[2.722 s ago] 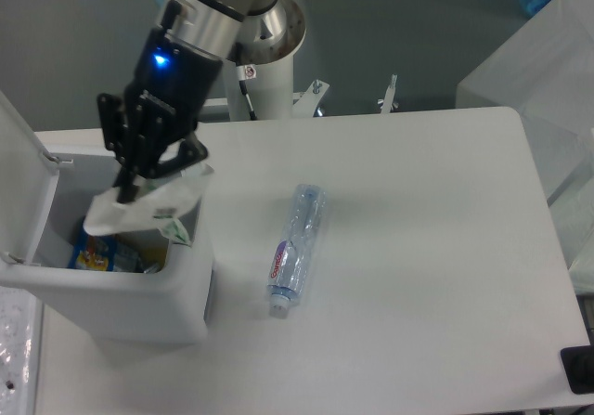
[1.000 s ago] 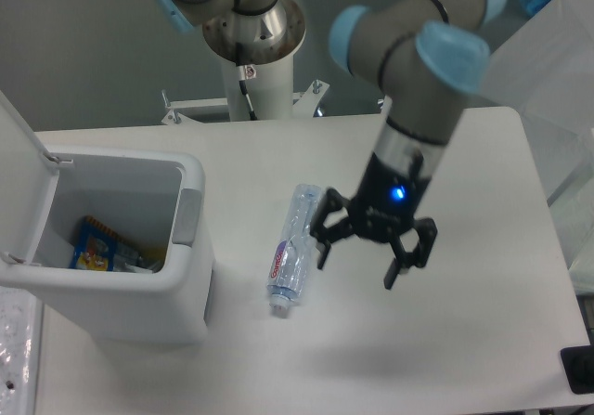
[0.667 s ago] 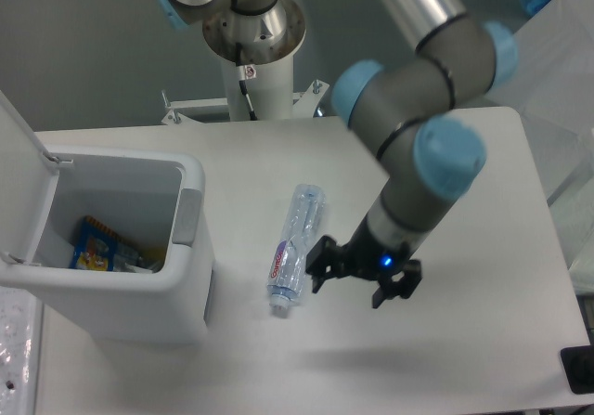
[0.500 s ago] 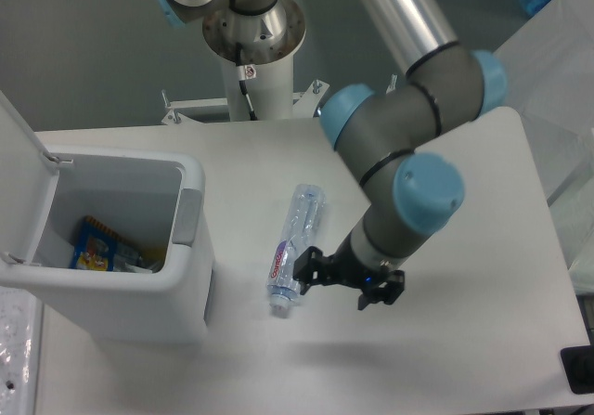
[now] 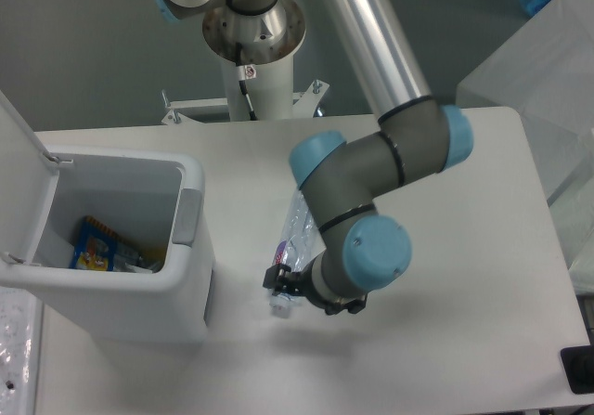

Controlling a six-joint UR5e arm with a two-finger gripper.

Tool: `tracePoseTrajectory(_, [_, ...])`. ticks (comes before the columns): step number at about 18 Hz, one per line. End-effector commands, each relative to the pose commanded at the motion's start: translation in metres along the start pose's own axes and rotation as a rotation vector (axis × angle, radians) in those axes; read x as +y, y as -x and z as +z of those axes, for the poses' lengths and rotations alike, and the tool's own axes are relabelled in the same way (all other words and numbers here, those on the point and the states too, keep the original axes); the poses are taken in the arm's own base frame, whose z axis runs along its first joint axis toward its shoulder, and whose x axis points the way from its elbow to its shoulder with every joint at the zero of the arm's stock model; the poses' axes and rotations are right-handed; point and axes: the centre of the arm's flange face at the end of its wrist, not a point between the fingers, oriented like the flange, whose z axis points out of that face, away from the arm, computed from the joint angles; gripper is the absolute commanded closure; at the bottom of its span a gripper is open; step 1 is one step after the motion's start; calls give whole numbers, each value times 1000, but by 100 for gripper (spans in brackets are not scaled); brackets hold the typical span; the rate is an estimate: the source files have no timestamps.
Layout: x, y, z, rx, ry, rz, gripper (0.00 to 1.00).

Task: Place the trash in the trash can
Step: 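Lower the gripper onto the water bottle's capped end and grasp it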

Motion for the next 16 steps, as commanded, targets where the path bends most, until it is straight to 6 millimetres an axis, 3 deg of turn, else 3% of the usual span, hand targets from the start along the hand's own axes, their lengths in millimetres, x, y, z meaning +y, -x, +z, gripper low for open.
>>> tracePoseTrajectory(6, [-12, -6, 32, -32, 69, -15, 0])
tracePoseTrajectory(11, [-17, -14, 45, -43, 103, -35, 19])
tracePoseTrajectory(16, [-15, -16, 46, -40, 110, -35, 65])
